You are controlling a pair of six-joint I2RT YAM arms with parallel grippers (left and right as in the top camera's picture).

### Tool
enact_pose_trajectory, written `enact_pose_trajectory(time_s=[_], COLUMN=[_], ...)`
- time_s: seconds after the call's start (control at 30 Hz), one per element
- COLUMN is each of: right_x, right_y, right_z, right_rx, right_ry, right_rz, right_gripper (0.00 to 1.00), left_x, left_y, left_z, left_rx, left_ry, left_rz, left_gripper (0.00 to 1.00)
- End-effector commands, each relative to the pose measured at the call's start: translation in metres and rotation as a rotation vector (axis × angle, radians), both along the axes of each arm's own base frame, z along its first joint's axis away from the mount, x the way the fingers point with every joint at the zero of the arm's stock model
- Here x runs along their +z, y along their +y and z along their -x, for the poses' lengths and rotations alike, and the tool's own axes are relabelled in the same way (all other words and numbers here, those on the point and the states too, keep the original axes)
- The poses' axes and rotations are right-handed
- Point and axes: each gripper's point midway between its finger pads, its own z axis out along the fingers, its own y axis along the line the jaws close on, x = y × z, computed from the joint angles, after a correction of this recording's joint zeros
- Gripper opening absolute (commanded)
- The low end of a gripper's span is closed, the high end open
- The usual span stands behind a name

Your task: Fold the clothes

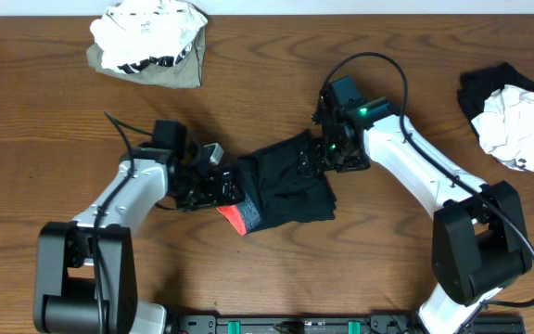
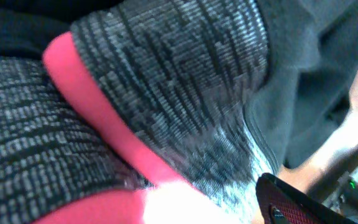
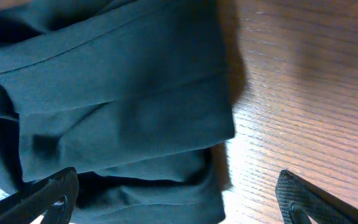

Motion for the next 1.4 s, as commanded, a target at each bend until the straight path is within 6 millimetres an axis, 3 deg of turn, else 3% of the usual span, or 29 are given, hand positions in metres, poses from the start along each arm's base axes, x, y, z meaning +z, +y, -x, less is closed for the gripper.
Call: enact_pose_trajectory(time_s=[0.0, 0.1, 0.17, 0.3, 0.47, 0.6, 0.7, 0.87, 1.13, 1.37], right_x=[-0.001, -0.001, -0.001, -0.001, -0.001, -0.003, -0.004, -0.004, -0.007, -0.019], right_y=[0.006, 0.006, 0.006, 0.006, 0.005, -0.002, -0.007, -0.007, -0.001, 0.009], right_z=[0.004, 0.004, 0.004, 0.005, 0.005, 0.006, 0.005, 0.003, -0.007, -0.004], right_rx=[0.0, 0.001, 0.001, 0.001, 0.001, -0.005, -0.011, -0.011, -0.029, -0.023], right_ry=[0.011, 0.011, 0.011, 0.013, 0.016, 0.017, 0.007, -0.001, -0.034, -0.018], right_rz=[-0.008, -0.008, -0.008, -0.007, -0.005, 0.034, 0.063, 0.06, 0.04, 0.043], right_gripper=[0.99, 0.99, 0.99, 0.99, 0.99, 0.99, 0.99, 0.99, 0.99, 0.97], left_x=[-0.005, -0.006, -0.005, -0.005, -0.005, 0.001, 0.016, 0.059, 0.123, 0.129], left_y=[0.005, 0.002, -0.001, -0.003, -0.003, -0.001, 0.006, 0.018, 0.018, 0.018], left_z=[-0.011, -0.017, -0.02, -0.021, -0.02, -0.016, -0.016, -0.021, -0.021, -0.021], left_rx=[0.102, 0.152, 0.167, 0.194, 0.196, 0.199, 0.221, 0.273, 0.318, 0.336], left_ry=[0.016, 0.013, 0.01, 0.02, 0.026, 0.037, 0.033, -0.033, -0.204, -0.219], left_rz=[-0.095, -0.112, -0.107, -0.102, -0.103, -0.107, -0.104, -0.066, 0.05, 0.061], left_gripper=[0.8, 0.8, 0.73, 0.38, 0.06, 0.06, 0.06, 0.06, 0.06, 0.06])
